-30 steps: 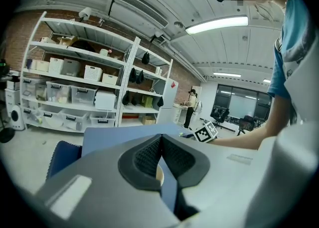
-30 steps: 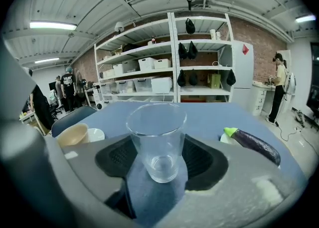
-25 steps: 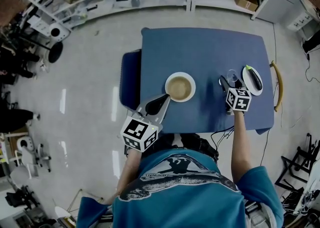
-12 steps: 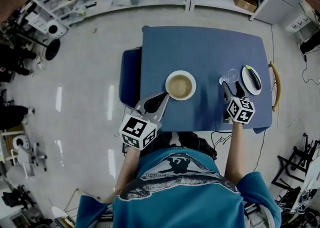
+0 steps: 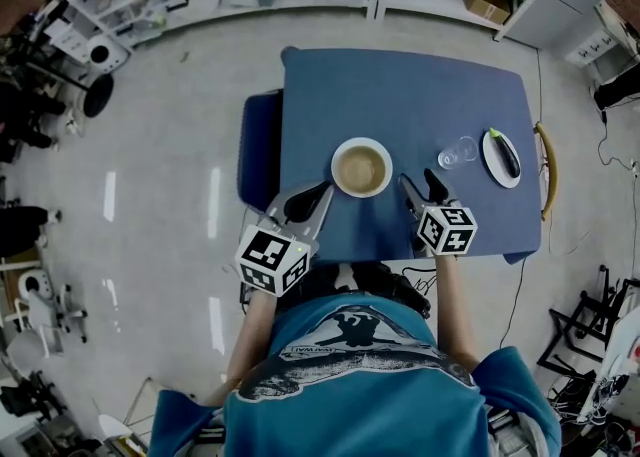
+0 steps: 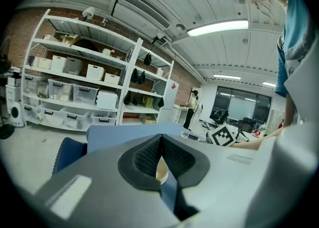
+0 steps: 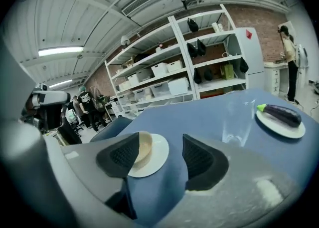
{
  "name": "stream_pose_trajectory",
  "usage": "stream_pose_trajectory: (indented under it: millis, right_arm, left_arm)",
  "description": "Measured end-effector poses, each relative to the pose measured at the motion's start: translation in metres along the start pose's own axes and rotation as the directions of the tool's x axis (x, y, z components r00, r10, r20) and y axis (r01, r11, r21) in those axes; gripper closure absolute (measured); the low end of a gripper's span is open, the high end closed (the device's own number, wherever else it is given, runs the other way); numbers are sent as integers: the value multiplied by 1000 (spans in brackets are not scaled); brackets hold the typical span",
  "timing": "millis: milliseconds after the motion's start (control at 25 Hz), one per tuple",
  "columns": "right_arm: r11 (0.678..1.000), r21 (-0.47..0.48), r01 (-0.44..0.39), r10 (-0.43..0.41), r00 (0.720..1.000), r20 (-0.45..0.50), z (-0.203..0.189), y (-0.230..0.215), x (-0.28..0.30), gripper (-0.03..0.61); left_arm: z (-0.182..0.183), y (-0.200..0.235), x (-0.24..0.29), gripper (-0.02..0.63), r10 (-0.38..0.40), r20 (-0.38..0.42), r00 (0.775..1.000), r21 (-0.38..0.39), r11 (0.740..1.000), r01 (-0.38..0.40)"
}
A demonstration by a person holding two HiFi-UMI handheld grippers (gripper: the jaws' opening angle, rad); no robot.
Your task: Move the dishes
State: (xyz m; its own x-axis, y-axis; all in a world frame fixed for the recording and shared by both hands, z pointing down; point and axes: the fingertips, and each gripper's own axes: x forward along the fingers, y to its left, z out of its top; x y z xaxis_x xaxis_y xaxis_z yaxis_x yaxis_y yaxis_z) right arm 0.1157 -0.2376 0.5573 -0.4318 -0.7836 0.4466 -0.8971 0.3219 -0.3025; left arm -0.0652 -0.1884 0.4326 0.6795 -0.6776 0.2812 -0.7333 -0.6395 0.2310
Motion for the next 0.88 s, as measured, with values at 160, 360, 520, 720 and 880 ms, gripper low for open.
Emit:
stream_pose_trajectory:
  millis: [160, 360, 520, 720, 880]
  right_arm:
    - [996, -35, -82, 79, 993, -87, -25, 31, 26, 314]
    - [995, -47, -91, 83, 985, -149, -41, 43, 46, 334]
    - [999, -24, -43, 38, 983, -180, -47, 38, 57, 367]
    - [1000, 26, 13, -7, 979, -205, -51, 32, 63, 442]
    - [996, 62, 71, -57, 978, -200, -49, 25, 66, 514]
  left_arm:
    - [-3, 2, -5, 595, 7, 0, 1000, -3, 1000, -7]
    - [-8, 10, -15, 595, 30, 0, 1000, -15, 999, -30]
    - [-11, 22, -24, 595, 56, 8, 998, -31, 998, -56]
    - [-11, 32, -32, 595, 77, 16, 997, -47, 996, -76]
    - [-13, 36, -36, 595, 85, 18, 996, -58, 995, -84]
